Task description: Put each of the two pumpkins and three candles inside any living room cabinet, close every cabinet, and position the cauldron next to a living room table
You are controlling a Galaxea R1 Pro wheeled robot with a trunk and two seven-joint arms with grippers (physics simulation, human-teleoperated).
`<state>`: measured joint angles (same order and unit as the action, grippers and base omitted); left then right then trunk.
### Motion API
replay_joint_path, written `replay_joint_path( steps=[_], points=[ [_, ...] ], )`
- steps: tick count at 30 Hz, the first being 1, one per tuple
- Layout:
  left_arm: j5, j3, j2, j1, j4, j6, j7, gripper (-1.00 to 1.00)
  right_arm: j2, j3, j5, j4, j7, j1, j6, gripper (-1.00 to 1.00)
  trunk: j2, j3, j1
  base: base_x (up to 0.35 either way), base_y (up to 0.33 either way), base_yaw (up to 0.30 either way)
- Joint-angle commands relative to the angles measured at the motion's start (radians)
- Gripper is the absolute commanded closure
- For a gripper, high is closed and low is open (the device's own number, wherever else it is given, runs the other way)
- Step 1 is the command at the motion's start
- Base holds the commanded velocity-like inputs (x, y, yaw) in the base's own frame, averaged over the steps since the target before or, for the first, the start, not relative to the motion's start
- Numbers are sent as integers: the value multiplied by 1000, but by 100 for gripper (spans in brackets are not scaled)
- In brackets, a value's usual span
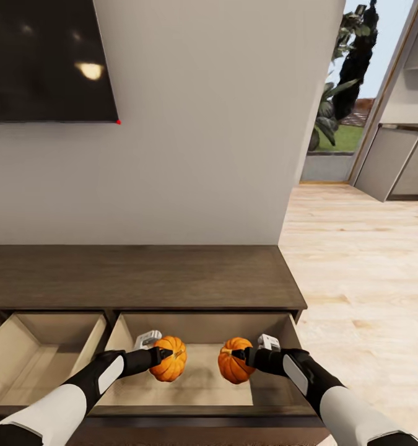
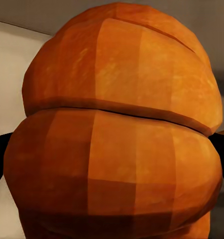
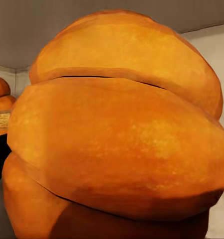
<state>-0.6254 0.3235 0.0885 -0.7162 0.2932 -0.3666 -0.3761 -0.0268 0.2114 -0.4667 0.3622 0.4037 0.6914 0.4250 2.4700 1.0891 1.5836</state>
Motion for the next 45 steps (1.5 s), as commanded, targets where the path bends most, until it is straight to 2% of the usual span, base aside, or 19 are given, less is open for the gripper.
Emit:
replay_joint_path(
  steps=[1, 4, 9, 18, 24, 45],
  points=[
    [0, -1, -1, 0, 1, 0, 0, 100, 0, 2, 2, 9, -2, 0, 0, 100, 7, 3, 4, 0, 0, 0],
    [0, -1, -1, 0, 4, 0, -1, 100, 2, 2, 2, 38, -4, 0, -1, 100, 28, 13, 15, 0, 0, 0],
    [0, -1, -1, 0, 17, 0, 2, 100, 14, 2, 9, 41, -8, 0, -2, 100, 31, 32, 19, 0, 0, 0],
    [0, -3, 5, 0, 18, 0, 0, 100, 15, 3, 9, 29, -11, 0, -5, 100, 33, 67, 23, 0, 0, 0],
    [0, -3, 5, 0, 13, 0, 6, 100, 12, 5, 8, 22, -12, 0, -40, 100, 35, 90, 25, 0, 0, 0],
    [0, -1, -1, 0, 17, 9, 6, 100, 13, 7, 9, 24, -11, 0, -42, 100, 40, 171, 35, 0, 0, 0]
  ],
)
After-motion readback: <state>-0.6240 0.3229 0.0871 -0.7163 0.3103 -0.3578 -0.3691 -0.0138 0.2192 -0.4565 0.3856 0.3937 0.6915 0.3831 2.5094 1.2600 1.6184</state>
